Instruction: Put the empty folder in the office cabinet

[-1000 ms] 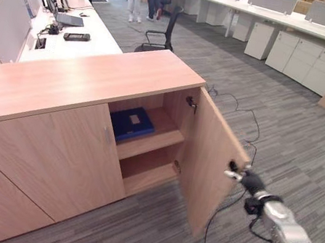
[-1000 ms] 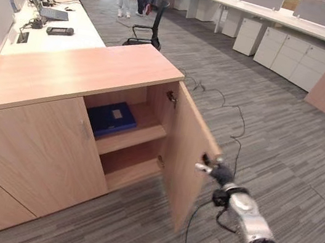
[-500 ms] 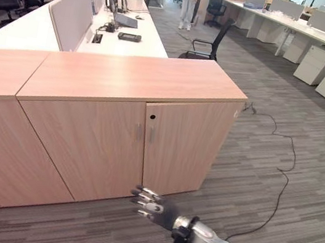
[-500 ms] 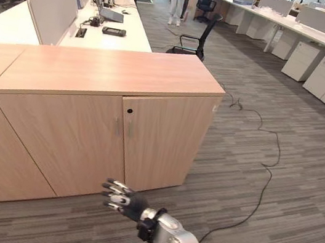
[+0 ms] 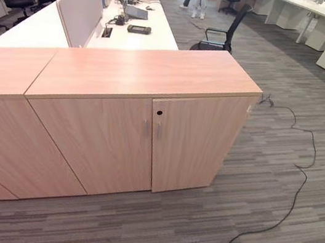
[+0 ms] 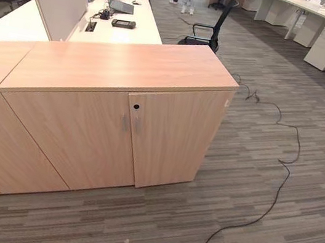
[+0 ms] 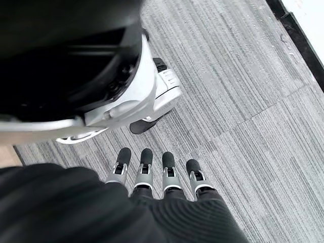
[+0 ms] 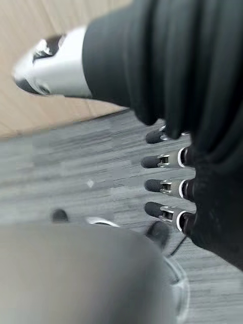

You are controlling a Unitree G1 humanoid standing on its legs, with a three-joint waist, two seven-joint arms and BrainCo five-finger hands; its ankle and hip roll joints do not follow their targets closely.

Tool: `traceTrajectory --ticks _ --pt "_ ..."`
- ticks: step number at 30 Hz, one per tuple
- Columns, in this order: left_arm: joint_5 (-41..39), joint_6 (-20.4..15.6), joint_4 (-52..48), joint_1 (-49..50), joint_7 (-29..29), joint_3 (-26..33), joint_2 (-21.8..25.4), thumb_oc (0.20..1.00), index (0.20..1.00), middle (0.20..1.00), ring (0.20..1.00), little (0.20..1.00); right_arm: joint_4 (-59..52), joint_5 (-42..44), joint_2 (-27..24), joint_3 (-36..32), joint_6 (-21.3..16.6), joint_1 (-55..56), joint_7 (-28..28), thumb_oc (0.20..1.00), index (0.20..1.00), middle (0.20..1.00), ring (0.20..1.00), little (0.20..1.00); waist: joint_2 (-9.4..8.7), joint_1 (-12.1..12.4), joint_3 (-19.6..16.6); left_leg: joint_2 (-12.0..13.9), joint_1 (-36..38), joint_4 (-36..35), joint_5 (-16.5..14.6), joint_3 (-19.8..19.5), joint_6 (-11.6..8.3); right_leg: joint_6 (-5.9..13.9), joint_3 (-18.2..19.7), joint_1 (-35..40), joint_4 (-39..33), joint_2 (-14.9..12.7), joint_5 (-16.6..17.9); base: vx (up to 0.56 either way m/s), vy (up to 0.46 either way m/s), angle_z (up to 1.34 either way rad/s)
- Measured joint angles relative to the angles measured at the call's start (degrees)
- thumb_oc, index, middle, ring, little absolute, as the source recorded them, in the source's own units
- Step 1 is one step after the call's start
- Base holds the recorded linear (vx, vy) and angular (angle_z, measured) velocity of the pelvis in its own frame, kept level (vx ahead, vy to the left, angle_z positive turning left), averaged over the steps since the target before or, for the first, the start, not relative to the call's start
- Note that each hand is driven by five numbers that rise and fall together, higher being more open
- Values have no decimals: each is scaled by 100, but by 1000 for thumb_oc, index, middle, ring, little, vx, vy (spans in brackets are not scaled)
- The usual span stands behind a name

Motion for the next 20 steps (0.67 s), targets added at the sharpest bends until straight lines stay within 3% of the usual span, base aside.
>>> traceTrajectory --ticks 3,6,7,8,10,13,14,20 --pt "-418 86 -356 -245 41 -17 70 1000 1000 1000 1000 1000 386 -501 -2 -25 46 53 -162 1000 1000 1000 1000 1000 -8 73 -42 -3 -1 0 -3 -148 6 -3 -118 71 42 -1 -82 48 -3 26" --pt "-1136 48 -1694 -648 243 -236 228 1000 1000 1000 1000 1000 352 -607 0 -63 28 305 -277 1000 1000 1000 1000 1000 -42 65 -53 -9 14 2 4 -202 0 -16 -166 112 58 5 -112 13 -8 9" --pt "-1325 -119 -1922 -747 331 -220 258 1000 1000 1000 1000 1000 298 -548 12 -204 28 333 -301 1000 1000 1000 1000 1000 -83 71 -60 -14 15 1 34 -229 -47 -14 -199 136 55 7 -108 -64 -22 4" --pt "-1490 -638 -2568 -582 492 -63 234 1000 1000 1000 1000 1000 157 -459 41 -575 20 463 -368 1000 1000 1000 1000 1000 -97 24 -91 -16 21 18 38 -258 -70 -14 -201 166 47 7 -109 -62 -21 8" --pt "-1596 -893 -2427 -578 481 -8 74 1000 1000 1000 1000 1000 193 -160 42 -728 -7 508 -439 1000 1000 1000 1000 1000 -86 37 -104 -18 -5 38 26 -319 -87 12 -246 176 33 9 -141 -40 -5 15" --pt "-1798 -715 -1696 -349 318 -166 -1 1000 1000 1000 1000 1000 368 124 49 -732 -111 448 -509 1000 1000 1000 1000 1000 -63 26 -88 -5 -64 49 27 -391 -87 -2 -340 188 5 39 -151 -14 9 20" --pt "-2255 -529 -1514 -11 96 -5 -13 1000 1000 1000 1000 1000 442 133 -7 -739 -139 406 -512 1000 1000 1000 1000 1000 -6 91 -25 -9 -98 65 36 -469 -96 -17 -437 186 5 38 -159 1 13 28" --pt "-2319 -545 -1526 37 -58 -197 84 1000 1000 1000 1000 1000 537 108 27 -688 -130 307 -496 1000 1000 1000 1000 1000 30 98 2 -12 -94 57 28 -481 -91 40 -452 236 5 31 -206 2 7 5"
